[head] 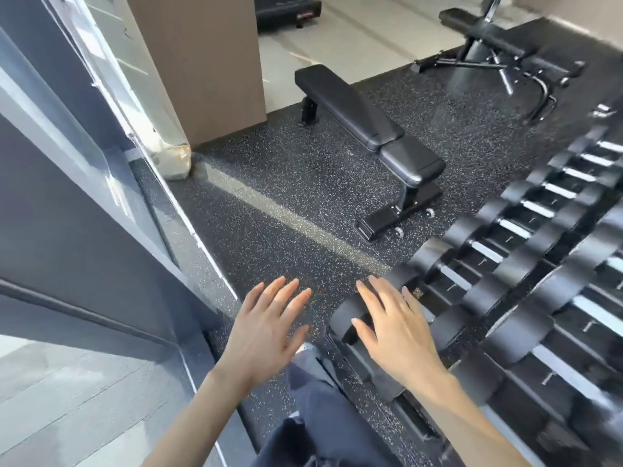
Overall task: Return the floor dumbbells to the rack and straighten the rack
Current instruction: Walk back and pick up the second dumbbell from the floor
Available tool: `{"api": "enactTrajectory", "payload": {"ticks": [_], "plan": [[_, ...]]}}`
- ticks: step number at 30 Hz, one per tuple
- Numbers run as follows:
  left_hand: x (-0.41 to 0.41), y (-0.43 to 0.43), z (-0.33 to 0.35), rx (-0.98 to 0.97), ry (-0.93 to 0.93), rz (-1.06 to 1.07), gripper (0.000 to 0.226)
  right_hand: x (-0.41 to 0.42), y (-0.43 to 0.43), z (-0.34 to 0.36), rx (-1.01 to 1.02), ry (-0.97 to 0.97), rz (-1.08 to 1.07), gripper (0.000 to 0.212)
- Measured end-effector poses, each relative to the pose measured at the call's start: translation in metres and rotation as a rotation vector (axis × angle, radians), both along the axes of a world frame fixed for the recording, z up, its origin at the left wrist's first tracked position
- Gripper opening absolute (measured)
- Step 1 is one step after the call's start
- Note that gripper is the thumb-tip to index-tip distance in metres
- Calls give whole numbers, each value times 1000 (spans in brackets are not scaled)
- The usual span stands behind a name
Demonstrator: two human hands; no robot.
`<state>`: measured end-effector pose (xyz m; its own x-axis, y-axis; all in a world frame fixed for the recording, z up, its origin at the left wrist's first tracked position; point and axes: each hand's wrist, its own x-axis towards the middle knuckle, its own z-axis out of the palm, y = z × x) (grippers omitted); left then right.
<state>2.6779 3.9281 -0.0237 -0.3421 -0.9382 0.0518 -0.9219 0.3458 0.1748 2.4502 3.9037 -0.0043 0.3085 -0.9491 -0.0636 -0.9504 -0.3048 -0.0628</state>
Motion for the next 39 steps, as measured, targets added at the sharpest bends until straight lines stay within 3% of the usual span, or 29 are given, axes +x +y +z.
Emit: {"api": "enactTrajectory", "payload": {"ticks": [12,25,32,39], "plan": [[22,-140,-9,118,-39,-8,54,6,-126,-21,77,-29,-37,59],[-20,-328,18,16,-19,-241,50,-16,-249,4,-14,-126,-254,56],[-25,-407,7,64,20,-389,52,-6,-287,-12,35,-69,-370,56],[-11,-518,13,59,-13,-550,54,11,-376,-4,16,-23,-517,58]]}}
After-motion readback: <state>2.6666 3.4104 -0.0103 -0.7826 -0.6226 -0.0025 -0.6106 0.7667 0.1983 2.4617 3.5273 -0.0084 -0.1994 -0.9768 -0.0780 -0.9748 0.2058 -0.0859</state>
